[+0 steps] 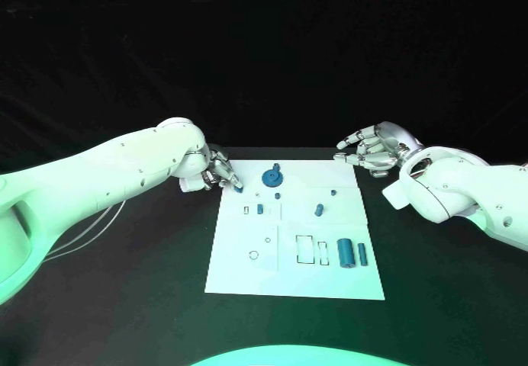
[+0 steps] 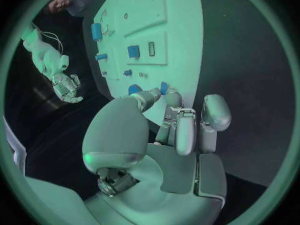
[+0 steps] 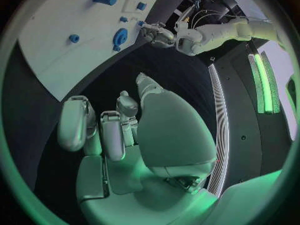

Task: Assemble the parts on the task board

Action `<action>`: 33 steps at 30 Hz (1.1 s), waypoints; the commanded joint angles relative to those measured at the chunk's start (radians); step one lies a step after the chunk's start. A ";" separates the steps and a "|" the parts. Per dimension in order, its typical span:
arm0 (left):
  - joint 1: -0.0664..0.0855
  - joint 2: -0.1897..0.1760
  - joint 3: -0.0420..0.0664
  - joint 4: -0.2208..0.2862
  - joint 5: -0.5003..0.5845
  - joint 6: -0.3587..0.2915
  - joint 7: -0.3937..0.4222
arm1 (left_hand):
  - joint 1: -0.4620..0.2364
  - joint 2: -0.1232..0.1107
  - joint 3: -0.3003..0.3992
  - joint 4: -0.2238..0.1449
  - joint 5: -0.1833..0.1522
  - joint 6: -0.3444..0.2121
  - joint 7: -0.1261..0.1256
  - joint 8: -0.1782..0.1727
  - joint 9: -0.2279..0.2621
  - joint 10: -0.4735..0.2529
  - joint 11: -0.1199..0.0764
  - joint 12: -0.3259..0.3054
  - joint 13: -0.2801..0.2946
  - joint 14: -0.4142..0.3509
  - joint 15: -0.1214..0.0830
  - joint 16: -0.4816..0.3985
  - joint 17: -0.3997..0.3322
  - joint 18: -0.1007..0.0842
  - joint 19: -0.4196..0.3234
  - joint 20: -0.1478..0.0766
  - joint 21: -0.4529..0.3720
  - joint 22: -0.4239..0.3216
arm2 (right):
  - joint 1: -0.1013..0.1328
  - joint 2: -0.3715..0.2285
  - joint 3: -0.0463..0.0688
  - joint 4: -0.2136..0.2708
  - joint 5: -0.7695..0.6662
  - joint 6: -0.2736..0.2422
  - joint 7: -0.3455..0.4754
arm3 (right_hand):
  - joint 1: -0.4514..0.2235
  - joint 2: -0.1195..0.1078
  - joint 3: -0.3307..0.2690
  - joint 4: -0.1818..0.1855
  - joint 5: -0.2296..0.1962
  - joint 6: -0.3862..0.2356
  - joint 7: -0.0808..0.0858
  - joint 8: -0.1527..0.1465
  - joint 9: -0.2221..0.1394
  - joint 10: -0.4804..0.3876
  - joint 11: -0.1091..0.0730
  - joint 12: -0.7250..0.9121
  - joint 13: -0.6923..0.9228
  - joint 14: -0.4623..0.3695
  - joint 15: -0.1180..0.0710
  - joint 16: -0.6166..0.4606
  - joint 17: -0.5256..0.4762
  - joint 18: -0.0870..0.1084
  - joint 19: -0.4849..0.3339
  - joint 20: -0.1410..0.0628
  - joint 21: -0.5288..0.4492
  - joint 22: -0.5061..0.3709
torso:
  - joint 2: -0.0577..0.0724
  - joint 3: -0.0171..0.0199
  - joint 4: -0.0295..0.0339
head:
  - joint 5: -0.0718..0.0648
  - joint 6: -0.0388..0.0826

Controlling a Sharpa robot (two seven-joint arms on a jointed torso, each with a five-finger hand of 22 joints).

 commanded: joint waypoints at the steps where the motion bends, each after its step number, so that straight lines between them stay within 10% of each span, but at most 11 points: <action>1: 0.000 -0.002 0.000 0.006 0.019 -0.009 0.004 | -0.001 -0.005 0.194 -0.068 0.134 0.003 -0.003 0.044 0.102 0.014 -0.015 -0.002 -0.003 0.073 0.000 -0.002 0.170 0.016 0.000 0.004 0.003 0.022 | 0.000 0.001 0.000 0.000 0.000 0.002 0.002 | -0.026 -0.013 0.031 0.004 0.011 -0.010 0.002 0.017 0.004 -0.018 -0.001 -0.011 -0.003 0.081 -0.005 -0.010 0.171 0.012 -0.020 0.000 -0.020 0.044 | -0.001 0.0002 -0.0002 | 0.002 0.001; 14: -0.001 -0.055 -0.001 0.083 0.147 -0.083 0.027 | -0.081 -0.062 0.213 -0.125 0.451 0.078 -0.032 0.055 0.127 0.123 -0.043 0.068 0.101 0.092 -0.026 0.021 0.215 -0.002 0.066 -0.021 0.057 0.113 | 0.000 -0.003 0.000 -0.001 0.001 0.001 0.002 | -0.028 -0.012 0.032 0.005 0.012 -0.010 0.002 0.019 0.004 -0.017 -0.001 -0.010 -0.002 0.081 -0.005 -0.010 0.171 0.012 -0.020 0.000 -0.021 0.044 | -0.001 0.0004 0.0001 | 0.006 0.004; 16: -0.001 -0.072 -0.001 0.109 0.166 -0.096 0.028 | -0.099 -0.069 0.192 -0.126 0.574 0.096 -0.041 0.058 0.133 0.150 -0.051 0.088 0.133 0.095 -0.033 0.025 0.223 -0.008 0.085 -0.028 0.072 0.139 | 0.000 -0.004 0.000 0.000 0.001 0.001 0.002 | -0.028 -0.012 0.032 0.005 0.012 -0.010 0.002 0.019 0.004 -0.017 -0.001 -0.010 -0.002 0.081 -0.005 -0.010 0.171 0.012 -0.020 0.000 -0.021 0.044 | -0.001 0.0006 0.0004 | 0.006 0.003; 33: -0.001 -0.145 -0.030 0.225 0.202 -0.092 -0.016 | -0.137 -0.045 0.181 -0.108 0.606 0.124 -0.055 0.063 0.141 0.187 -0.062 0.122 0.185 0.103 -0.040 0.038 0.248 -0.010 0.092 -0.035 0.077 0.148 | 0.000 -0.008 0.000 0.001 0.001 -0.001 0.002 | -0.028 -0.012 0.032 0.005 0.012 -0.010 0.002 0.019 0.004 -0.017 -0.001 -0.010 -0.002 0.081 -0.005 -0.010 0.171 0.012 -0.020 0.000 -0.021 0.044 | -0.001 0.0004 0.0005 | 0.011 -0.003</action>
